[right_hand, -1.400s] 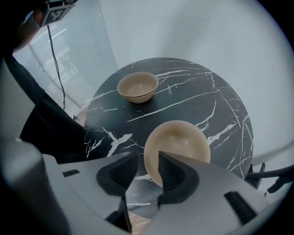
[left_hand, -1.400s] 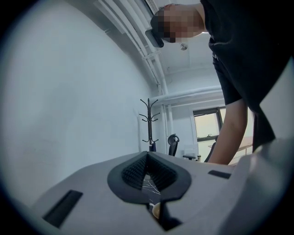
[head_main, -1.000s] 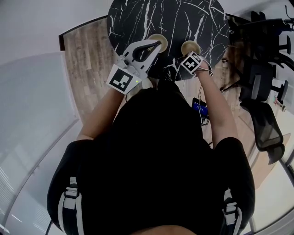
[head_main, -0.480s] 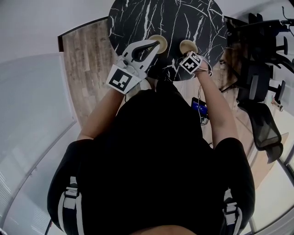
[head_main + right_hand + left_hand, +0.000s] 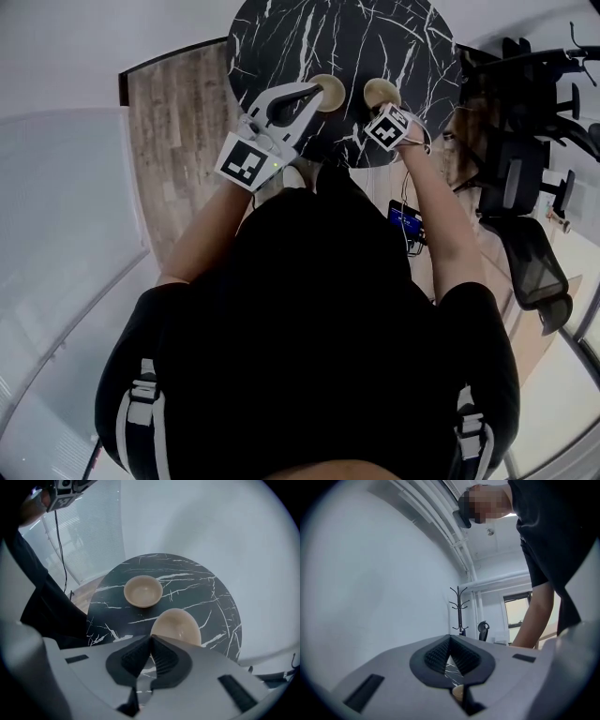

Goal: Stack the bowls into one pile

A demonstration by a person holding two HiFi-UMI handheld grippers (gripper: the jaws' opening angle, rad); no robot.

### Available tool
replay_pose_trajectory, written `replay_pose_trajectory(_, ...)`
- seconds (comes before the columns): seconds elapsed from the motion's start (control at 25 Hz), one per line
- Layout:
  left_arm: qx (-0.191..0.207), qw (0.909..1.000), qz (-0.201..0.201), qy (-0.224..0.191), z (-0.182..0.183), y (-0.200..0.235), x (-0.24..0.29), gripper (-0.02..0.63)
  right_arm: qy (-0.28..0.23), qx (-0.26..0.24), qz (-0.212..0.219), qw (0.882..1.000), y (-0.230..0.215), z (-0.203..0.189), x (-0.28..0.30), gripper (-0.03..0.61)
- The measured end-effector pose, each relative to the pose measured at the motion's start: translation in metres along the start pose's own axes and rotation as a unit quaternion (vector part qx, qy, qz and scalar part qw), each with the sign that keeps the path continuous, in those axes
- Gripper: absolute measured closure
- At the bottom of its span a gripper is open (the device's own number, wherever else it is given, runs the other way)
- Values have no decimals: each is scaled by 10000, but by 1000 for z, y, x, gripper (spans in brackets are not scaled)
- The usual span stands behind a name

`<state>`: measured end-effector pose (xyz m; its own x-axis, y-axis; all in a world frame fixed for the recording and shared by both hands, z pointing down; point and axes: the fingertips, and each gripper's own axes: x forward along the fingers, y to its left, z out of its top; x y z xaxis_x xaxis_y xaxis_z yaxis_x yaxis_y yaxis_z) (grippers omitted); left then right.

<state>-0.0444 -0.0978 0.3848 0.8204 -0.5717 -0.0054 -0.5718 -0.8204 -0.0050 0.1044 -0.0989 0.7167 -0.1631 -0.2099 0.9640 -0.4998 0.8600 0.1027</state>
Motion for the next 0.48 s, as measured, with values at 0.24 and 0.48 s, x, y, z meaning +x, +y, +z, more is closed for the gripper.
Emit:
replay_pose_trajectory(0.24,52,9999,141,-63,5,5,-21,609,-137,-363,-120,9992,6,33,-12,572)
replay_pose_trajectory(0.48,54,9992,367,-122,9,14,-42,609,-193,-653,-116,9976,16,61,-12,572)
